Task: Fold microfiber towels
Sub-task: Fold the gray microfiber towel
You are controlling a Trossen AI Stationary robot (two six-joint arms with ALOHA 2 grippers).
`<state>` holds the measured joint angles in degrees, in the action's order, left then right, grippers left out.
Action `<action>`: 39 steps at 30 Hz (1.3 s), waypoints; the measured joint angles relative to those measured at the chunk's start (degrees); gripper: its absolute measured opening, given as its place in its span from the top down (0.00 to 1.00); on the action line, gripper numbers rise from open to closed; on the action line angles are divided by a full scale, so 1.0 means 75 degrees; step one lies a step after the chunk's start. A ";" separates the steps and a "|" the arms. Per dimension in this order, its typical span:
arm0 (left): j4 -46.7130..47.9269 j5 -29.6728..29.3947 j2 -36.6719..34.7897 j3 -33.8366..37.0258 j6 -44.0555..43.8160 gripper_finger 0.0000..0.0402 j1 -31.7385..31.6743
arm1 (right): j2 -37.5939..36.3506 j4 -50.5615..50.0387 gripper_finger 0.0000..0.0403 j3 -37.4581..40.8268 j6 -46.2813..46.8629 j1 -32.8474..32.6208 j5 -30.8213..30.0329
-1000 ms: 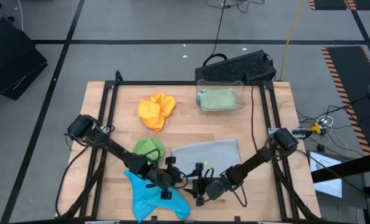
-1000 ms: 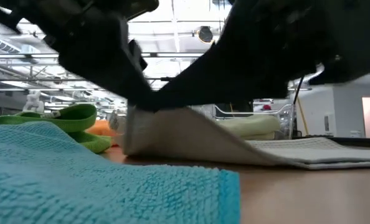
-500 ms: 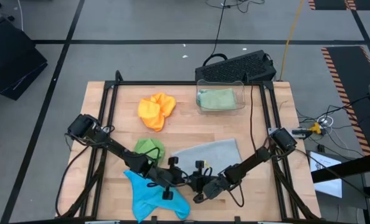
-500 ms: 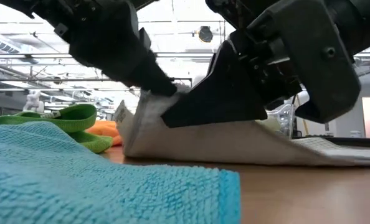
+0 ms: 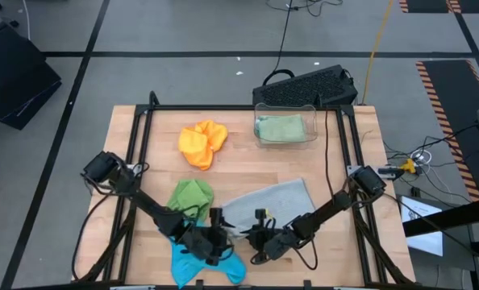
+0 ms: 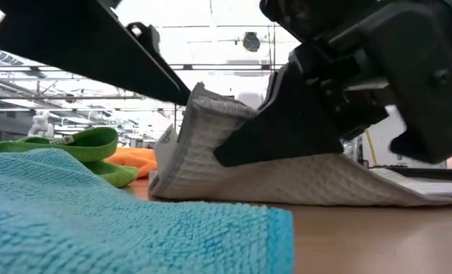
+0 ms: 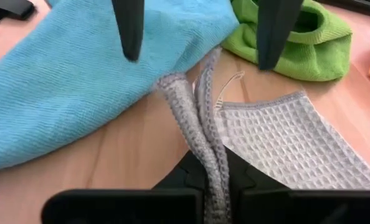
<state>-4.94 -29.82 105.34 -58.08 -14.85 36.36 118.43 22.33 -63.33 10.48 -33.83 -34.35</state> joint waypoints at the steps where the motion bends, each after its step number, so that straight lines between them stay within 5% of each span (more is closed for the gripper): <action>1: -0.0110 -0.0205 0.0074 0.0000 0.0023 0.26 0.0074 | -0.0004 0.0000 0.99 0.0000 0.0058 -0.0007 0.0007; 10: -0.1319 -0.0851 0.1026 0.0003 0.0410 0.40 0.0168 | -0.0107 0.0012 0.99 0.0003 0.0369 -0.0053 0.0011; 19: -0.1001 -0.1093 0.1055 0.0000 0.0184 0.95 0.0033 | -0.0128 -0.0062 0.97 0.0003 0.0507 -0.0164 -0.0165; 32: -0.1144 -0.0761 0.1055 0.0003 0.0155 0.96 -0.0055 | -0.0140 0.0741 0.55 0.0003 -0.0182 -0.0293 -0.0845; 39: -0.1149 -0.0622 0.1055 0.0003 0.0111 0.98 -0.0050 | -0.0143 0.1108 0.68 0.0003 -0.0749 -0.0291 -0.0787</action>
<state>-13.56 -34.48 113.25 -58.06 -14.02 35.99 117.36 30.64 -63.31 4.86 -36.01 -40.25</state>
